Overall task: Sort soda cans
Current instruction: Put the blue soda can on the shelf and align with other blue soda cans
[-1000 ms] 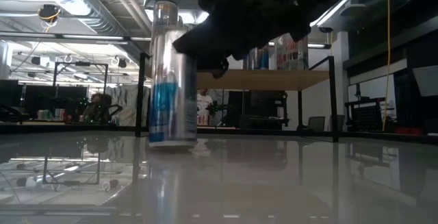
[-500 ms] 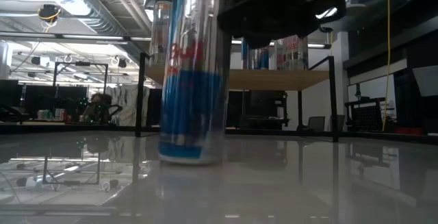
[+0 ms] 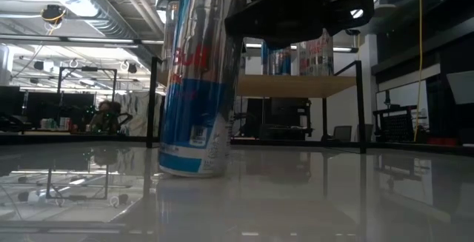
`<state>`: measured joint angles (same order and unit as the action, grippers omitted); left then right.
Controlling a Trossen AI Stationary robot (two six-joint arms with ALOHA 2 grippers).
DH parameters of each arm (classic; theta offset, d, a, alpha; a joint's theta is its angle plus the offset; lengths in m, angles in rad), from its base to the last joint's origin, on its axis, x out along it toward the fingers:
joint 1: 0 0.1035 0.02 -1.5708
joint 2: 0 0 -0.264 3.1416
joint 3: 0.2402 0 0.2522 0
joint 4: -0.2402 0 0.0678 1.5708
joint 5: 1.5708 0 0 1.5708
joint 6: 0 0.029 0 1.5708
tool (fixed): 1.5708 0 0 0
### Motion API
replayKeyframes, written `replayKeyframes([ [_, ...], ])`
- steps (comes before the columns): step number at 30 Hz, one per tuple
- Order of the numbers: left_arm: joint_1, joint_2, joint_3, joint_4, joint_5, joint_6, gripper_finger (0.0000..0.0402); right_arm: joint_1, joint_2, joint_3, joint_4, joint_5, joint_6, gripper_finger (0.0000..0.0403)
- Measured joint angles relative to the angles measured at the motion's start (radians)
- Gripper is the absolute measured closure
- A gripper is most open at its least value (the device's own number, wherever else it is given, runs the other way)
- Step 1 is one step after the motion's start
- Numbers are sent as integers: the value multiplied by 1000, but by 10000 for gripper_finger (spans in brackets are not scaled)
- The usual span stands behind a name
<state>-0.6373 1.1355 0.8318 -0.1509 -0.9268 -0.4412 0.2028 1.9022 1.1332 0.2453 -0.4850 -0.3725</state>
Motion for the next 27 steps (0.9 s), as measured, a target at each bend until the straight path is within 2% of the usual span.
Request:
replayKeyframes([
  [20, 0, 0, 0, 0, 0, 0, 68, 0, 0, 0, -7, 5, 0, 165],
  [23, 0, 0, 0, 0, 0, 0, 68, 0, 0, 0, -8, 6, 0, 151],
  [27, 0, 0, 0, 0, 0, 0, 68, 0, 1, -3, -25, 15, 0, 111],
])
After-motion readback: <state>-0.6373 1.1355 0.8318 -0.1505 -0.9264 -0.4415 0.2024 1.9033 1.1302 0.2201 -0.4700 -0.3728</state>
